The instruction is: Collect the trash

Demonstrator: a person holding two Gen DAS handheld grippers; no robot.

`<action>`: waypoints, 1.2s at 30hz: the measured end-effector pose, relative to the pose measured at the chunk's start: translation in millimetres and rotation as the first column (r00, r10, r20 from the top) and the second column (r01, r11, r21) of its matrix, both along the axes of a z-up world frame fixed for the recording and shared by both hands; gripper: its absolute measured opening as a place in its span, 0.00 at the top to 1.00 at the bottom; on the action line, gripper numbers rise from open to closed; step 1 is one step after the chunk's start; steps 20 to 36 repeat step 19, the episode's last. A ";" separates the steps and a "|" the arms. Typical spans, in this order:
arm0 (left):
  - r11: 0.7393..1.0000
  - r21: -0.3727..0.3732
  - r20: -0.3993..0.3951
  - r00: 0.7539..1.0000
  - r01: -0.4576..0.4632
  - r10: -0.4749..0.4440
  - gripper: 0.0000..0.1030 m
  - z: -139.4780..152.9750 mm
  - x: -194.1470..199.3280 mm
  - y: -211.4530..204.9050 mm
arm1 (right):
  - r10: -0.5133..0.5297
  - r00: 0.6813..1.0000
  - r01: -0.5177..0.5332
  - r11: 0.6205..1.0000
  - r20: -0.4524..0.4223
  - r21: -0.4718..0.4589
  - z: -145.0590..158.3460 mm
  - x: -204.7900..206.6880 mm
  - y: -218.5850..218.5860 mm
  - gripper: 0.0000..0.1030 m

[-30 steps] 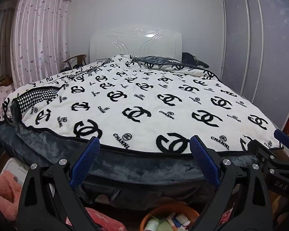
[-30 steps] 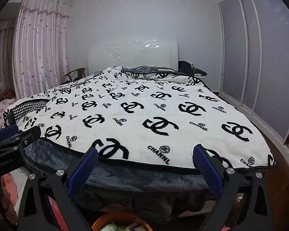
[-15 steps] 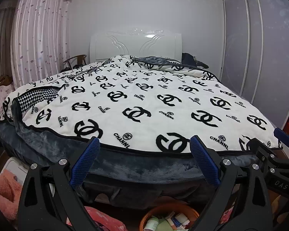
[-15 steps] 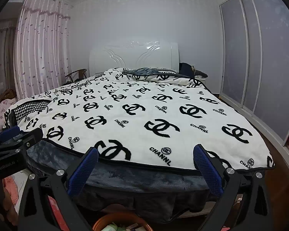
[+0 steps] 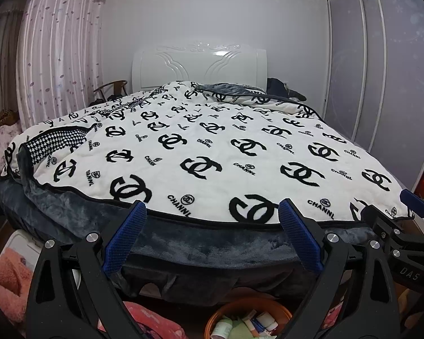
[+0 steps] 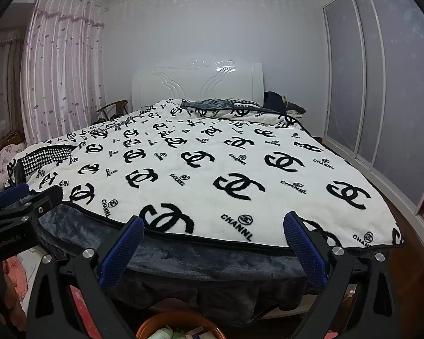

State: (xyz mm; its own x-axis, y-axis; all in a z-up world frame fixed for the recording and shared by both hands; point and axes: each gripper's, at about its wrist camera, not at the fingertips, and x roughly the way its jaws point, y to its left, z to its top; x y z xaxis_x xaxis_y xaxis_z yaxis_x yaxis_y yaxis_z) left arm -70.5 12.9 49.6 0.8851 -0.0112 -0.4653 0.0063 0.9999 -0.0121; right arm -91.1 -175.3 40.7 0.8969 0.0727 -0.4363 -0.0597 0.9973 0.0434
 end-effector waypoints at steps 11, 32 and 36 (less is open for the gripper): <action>1.000 0.005 -0.004 1.000 0.000 0.000 0.11 0.5 -2.1 -1.9 | 0.007 1.000 -0.007 1.000 -0.015 0.003 -2.0 1.8 -2.5 0.05; 1.000 -0.003 -0.019 1.000 -0.005 0.005 0.11 -0.1 0.1 2.5 | 0.009 1.000 -0.009 1.000 -0.014 0.004 -2.7 1.9 -2.5 0.05; 1.000 -0.003 -0.019 1.000 -0.005 0.005 0.11 -0.1 0.1 2.5 | 0.009 1.000 -0.009 1.000 -0.014 0.004 -2.7 1.9 -2.5 0.05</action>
